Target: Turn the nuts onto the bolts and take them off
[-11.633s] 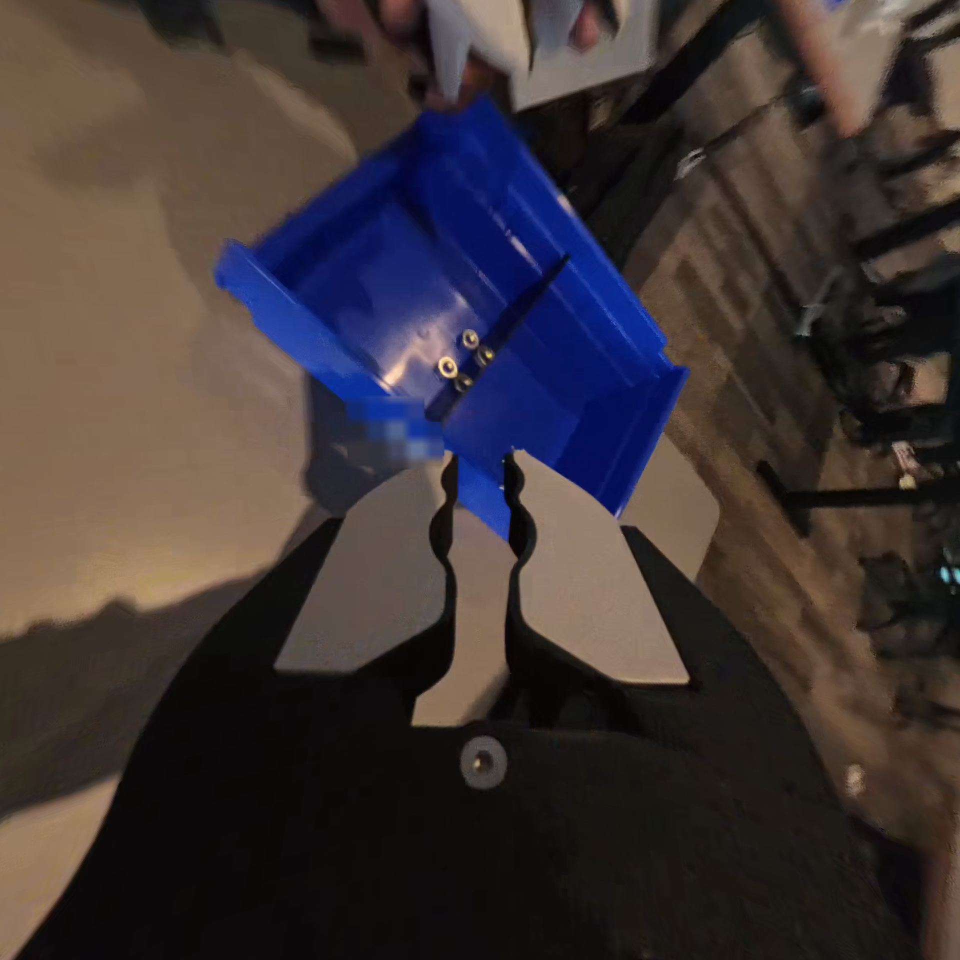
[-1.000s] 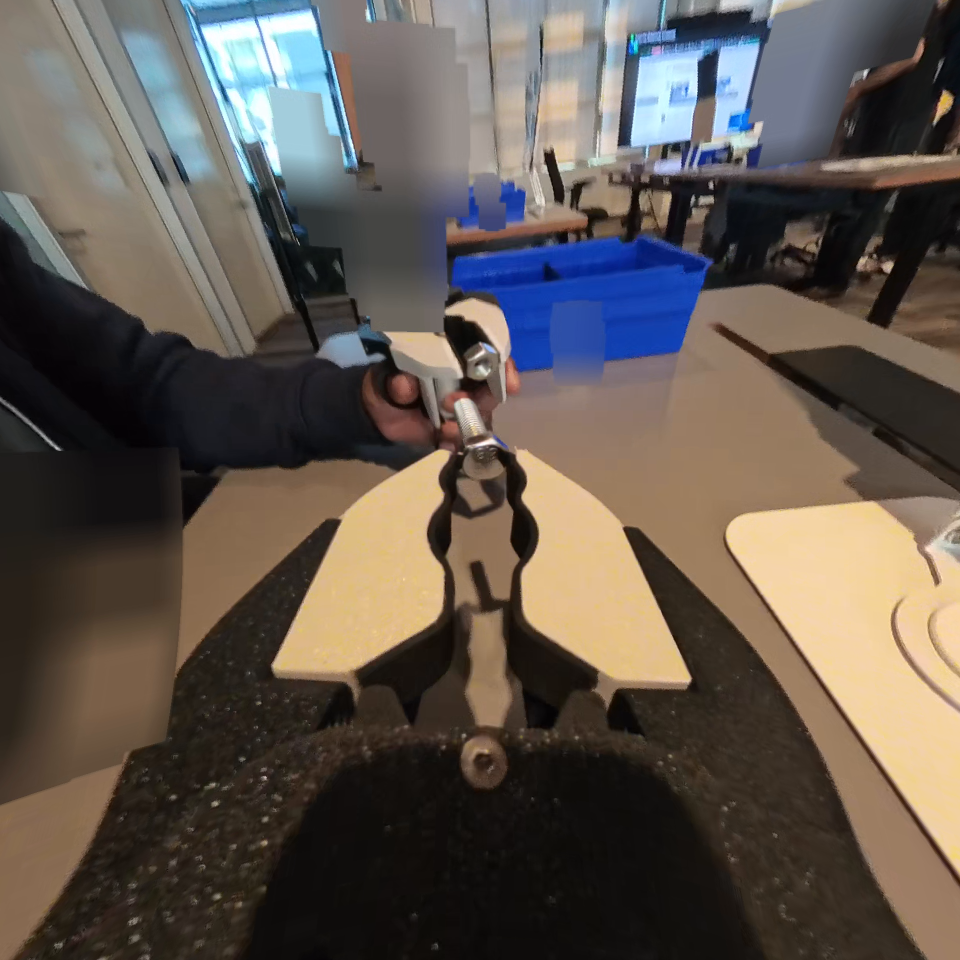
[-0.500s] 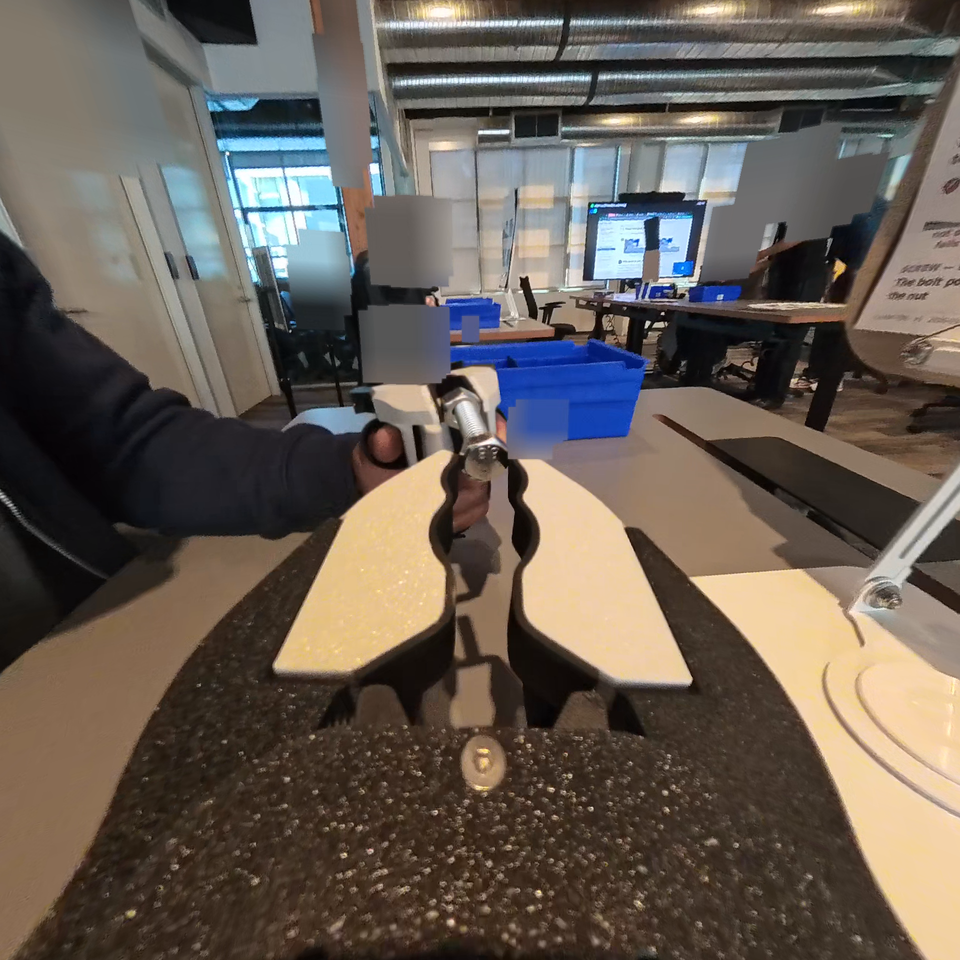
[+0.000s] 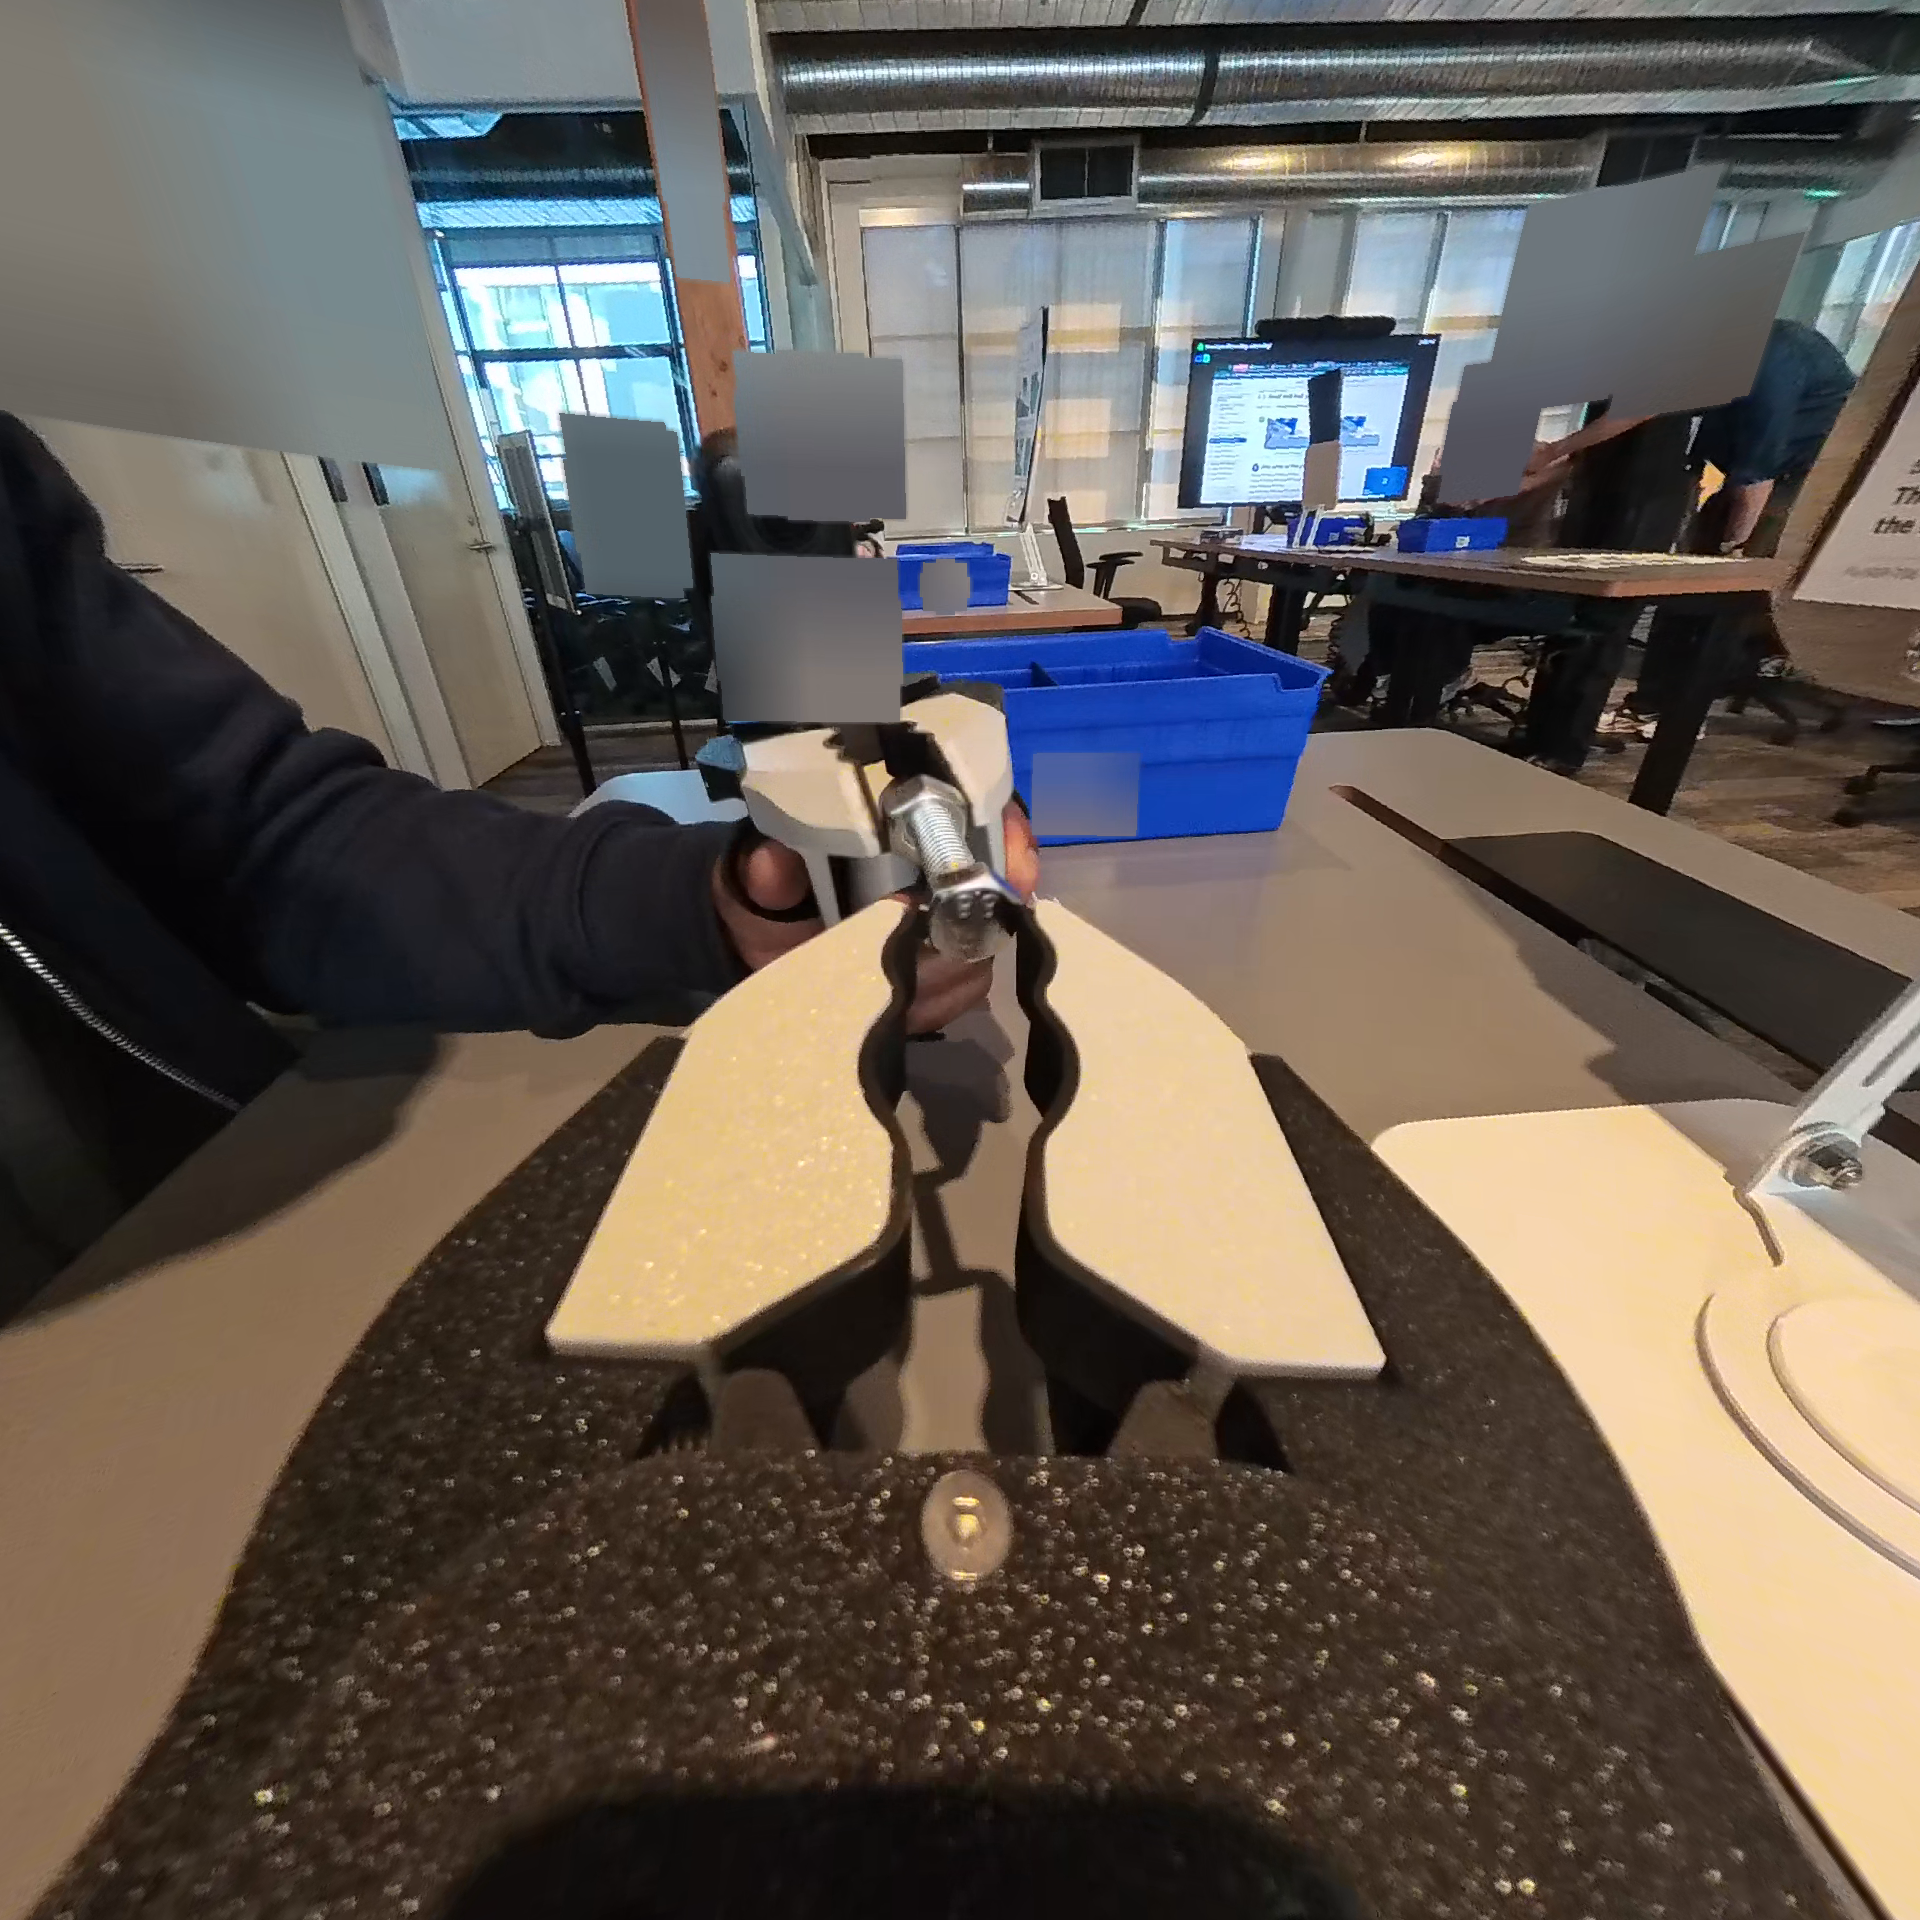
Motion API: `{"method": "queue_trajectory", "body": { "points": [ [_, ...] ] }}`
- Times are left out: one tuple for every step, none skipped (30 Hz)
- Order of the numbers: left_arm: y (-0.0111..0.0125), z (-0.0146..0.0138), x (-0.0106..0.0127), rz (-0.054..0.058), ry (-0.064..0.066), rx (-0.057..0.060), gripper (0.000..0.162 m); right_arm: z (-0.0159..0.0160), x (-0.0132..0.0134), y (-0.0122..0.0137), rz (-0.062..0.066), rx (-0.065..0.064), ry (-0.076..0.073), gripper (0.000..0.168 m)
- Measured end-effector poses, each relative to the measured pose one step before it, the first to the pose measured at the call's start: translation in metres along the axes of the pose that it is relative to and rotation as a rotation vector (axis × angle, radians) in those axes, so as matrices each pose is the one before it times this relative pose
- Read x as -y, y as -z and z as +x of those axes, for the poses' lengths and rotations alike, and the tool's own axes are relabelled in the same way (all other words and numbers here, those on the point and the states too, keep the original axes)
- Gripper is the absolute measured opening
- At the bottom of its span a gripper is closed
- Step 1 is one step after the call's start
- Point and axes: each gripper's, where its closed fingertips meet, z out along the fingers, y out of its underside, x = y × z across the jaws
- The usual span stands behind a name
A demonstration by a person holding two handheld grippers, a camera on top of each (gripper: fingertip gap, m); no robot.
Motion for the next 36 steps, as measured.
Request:
{"method": "queue_trajectory", "body": {
  "points": [
    [0.00028, -0.00048, 0.00087, 0.0015, -0.0072, 0.0071, 0.017, -0.00051, -0.00039, -0.00053, -0.0017, -0.0012, 0.0009, 0.017],
    [0.00031, -0.00009, 0.00066, -0.0009, -0.0025, 0.0019, 0.017, -0.00088, -0.00043, -0.00083, -0.0019, 0.0030, -0.0004, 0.017],
    [0.00011, 0.00056, 0.00047, -0.0026, -0.0046, -0.0013, 0.017, -0.00069, -0.00025, -0.00072, -0.0005, 0.0010, -0.0004, 0.017],
    [-0.00010, 0.00066, -0.00031, -0.0065, -0.0080, -0.0004, 0.017, -0.00028, 0.00023, -0.00041, 0.0035, -0.0011, -0.0004, 0.017],
    [-0.00017, 0.00030, -0.00088, -0.0089, -0.0106, 0.0025, 0.017, -0.00023, 0.00046, -0.00014, 0.0049, 0.0007, -0.0036, 0.017],
    [0.00006, -0.00005, 0.00001, -0.0025, -0.0070, 0.0027, 0.017, -0.00008, 0.00022, 0.00015, 0.0049, 0.0029, -0.0063, 0.017],
    [-0.00014, -0.00012, -0.00044, -0.0058, -0.0026, 0.0017, 0.017, 0.00023, -0.00014, 0.00009, 0.0030, 0.0017, -0.0069, 0.017],
    [-0.00005, -0.00040, -0.00024, -0.0048, -0.0054, 0.0043, 0.017, 0.00049, -0.00084, -0.00009, -0.0013, -0.0003, -0.0053, 0.017],
    [0.00006, -0.00049, -0.00039, -0.0050, -0.0084, 0.0059, 0.017, 0.00061, -0.00141, -0.00029, -0.0052, -0.0021, -0.0038, 0.017],
    [0.00019, -0.00045, -0.00041, -0.0058, -0.0081, 0.0046, 0.017, 0.00051, -0.00156, -0.00048, -0.0071, -0.0013, -0.0063, 0.017],
    [0.00025, -0.00044, -0.00037, -0.0059, -0.0065, 0.0035, 0.017, 0.00055, -0.00157, -0.00068, -0.0060, 0.0001, -0.0116, 0.017],
    [0.00031, -0.00060, -0.00007, -0.0038, -0.0068, 0.0049, 0.017, 0.00037, -0.00125, -0.00074, -0.0027, 0.0025, -0.0187, 0.017],
    [0.00026, -0.00031, 0.00015, -0.0019, -0.0082, 0.0042, 0.017, 0.00015, -0.00083, -0.00065, 0.0016, 0.0067, -0.0248, 0.017],
    [0.00018, -0.00016, 0.00036, -0.0014, -0.0094, 0.0040, 0.017, 0.00001, -0.00062, -0.00052, 0.0043, 0.0094, -0.0285, 0.017],
    [0.00016, -0.00024, 0.00015, -0.0033, -0.0100, 0.0053, 0.017, 0.00008, -0.00015, -0.00040, 0.0059, 0.0084, -0.0270, 0.017],
    [0.00006, -0.00013, 0.00014, -0.0049, -0.0100, 0.0038, 0.017, -0.00009, 0.00012, -0.00015, 0.0053, 0.0087, -0.0243, 0.017],
    [0.00017, 0.00010, -0.00002, -0.0068, -0.0094, 0.0014, 0.017, -0.00010, -0.00032, -0.00036, 0.0001, 0.0111, -0.0279, 0.017],
    [0.00031, -0.00009, -0.00042, -0.0110, -0.0115, 0.0025, 0.017, 0.00038, -0.00090, -0.00045, -0.0037, 0.0090, -0.0285, 0.017],
    [0.00023, -0.00032, -0.00117, -0.0153, -0.0161, 0.0047, 0.017, 0.00058, -0.00089, -0.00034, -0.0018, 0.0055, -0.0248, 0.017],
    [0.00041, 0.00001, -0.00107, -0.0123, -0.0158, 0.0021, 0.017, 0.00021, -0.00103, -0.00040, -0.0017, 0.0087, -0.0284, 0.017],
    [0.00047, 0.00022, -0.00056, -0.0081, -0.0113, -0.0012, 0.017, 0.00002, -0.00134, -0.00064, -0.0041, 0.0135, -0.0335, 0.017],
    [0.00041, 0.00028, -0.00051, -0.0081, -0.0105, -0.0004, 0.017, -0.00003, -0.00051, -0.00030, 0.0008, 0.0108, -0.0274, 0.017],
    [0.00032, 0.00033, -0.00071, -0.0084, -0.0148, 0.0000, 0.017, -0.00027, -0.00032, -0.00018, 0.0001, 0.0105, -0.0228, 0.017],
    [0.00052, 0.00131, -0.00011, -0.0057, -0.0149, -0.0066, 0.017, -0.00094, -0.00151, -0.00039, -0.0096, 0.0176, -0.0262, 0.017],
    [0.00047, 0.00203, 0.00018, -0.0045, -0.0110, -0.0122, 0.017, -0.00104, -0.00171, -0.00027, -0.0118, 0.0190, -0.0255, 0.017],
    [0.00026, 0.00129, -0.00077, -0.0105, -0.0098, -0.0081, 0.017, -0.00046, -0.00111, 0.00005, -0.0081, 0.0104, -0.0169, 0.017],
    [0.00027, 0.00108, -0.00098, -0.0126, -0.0085, -0.0073, 0.017, -0.00010, -0.00192, -0.00023, -0.0148, 0.0077, -0.0193, 0.017],
    [0.00025, 0.00174, -0.00087, -0.0110, -0.0067, -0.0114, 0.017, -0.00012, -0.00273, -0.00049, -0.0198, 0.0093, -0.0212, 0.017],
    [0.00018, 0.00143, -0.00093, -0.0112, -0.0082, -0.0088, 0.017, -0.00013, -0.00222, -0.00039, -0.0159, 0.0067, -0.0149, 0.017],
    [0.00024, 0.00132, -0.00061, -0.0082, -0.0109, -0.0064, 0.017, -0.00025, -0.00201, -0.00045, -0.0142, 0.0062, -0.0133, 0.017],
    [0.00033, 0.00162, -0.00017, -0.0056, -0.0093, -0.0097, 0.017, -0.00061, -0.00219, -0.00084, -0.0146, 0.0081, -0.0142, 0.017],
    [0.00049, 0.00181, -0.00015, -0.0052, -0.0082, -0.0109, 0.017, -0.00073, -0.00228, -0.00088, -0.0151, 0.0093, -0.0149, 0.017],
    [0.00057, 0.00136, -0.00046, -0.0078, -0.0098, -0.0082, 0.017, -0.00038, -0.00189, -0.00093, -0.0119, 0.0066, -0.0137, 0.017],
    [0.00069, 0.00126, -0.00060, -0.0085, -0.0099, -0.0083, 0.017, -0.00045, -0.00143, -0.00083, -0.0078, 0.0070, -0.0140, 0.017],
    [0.00079, 0.00088, -0.00054, -0.0079, -0.0074, -0.0060, 0.017, -0.00041, -0.00064, -0.00056, -0.0021, 0.0064, -0.0121, 0.017],
    [0.00053, 0.00018, -0.00039, -0.0055, -0.0041, -0.0016, 0.017, -0.00013, 0.00025, -0.00027, 0.0031, 0.0042, -0.0063, 0.017]
  ]
}}
